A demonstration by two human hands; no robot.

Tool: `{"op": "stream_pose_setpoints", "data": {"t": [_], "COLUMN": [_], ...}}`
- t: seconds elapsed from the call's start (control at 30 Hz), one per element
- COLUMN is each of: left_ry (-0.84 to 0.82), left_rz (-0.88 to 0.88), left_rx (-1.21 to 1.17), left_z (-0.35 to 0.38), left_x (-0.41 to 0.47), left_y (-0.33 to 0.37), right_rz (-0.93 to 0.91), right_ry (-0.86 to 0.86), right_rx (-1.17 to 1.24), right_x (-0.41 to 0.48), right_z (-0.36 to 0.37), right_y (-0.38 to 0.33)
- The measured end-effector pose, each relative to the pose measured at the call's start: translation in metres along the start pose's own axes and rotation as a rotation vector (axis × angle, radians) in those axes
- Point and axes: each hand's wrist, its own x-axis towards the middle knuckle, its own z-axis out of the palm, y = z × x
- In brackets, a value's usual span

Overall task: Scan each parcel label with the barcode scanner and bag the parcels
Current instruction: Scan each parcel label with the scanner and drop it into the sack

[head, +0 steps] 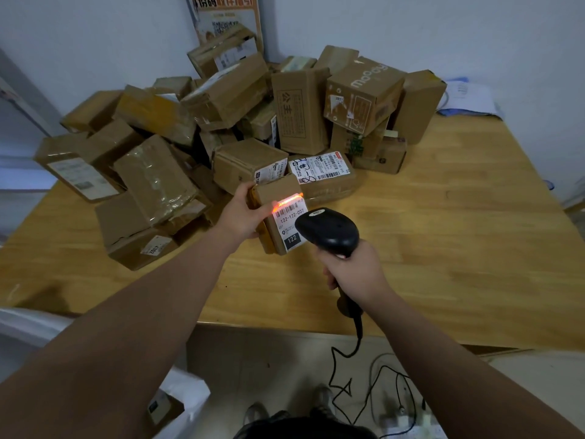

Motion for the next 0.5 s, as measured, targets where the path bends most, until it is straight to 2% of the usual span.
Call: {"op": "stream_pose_setpoints", "data": {"t": [0.5], "left_ry": [0.021], "left_rz": [0.026], "left_rx": [-0.002], "left_z": [0.0067], "left_x": [0.0029], "left_y": [0.0004], "right_rz": [0.016], "right_ry": [-0.032], "right_rx": [-0.005], "right_x": [-0.0007], "right_z": [-0.0014], "right_y": [0.0048]}}
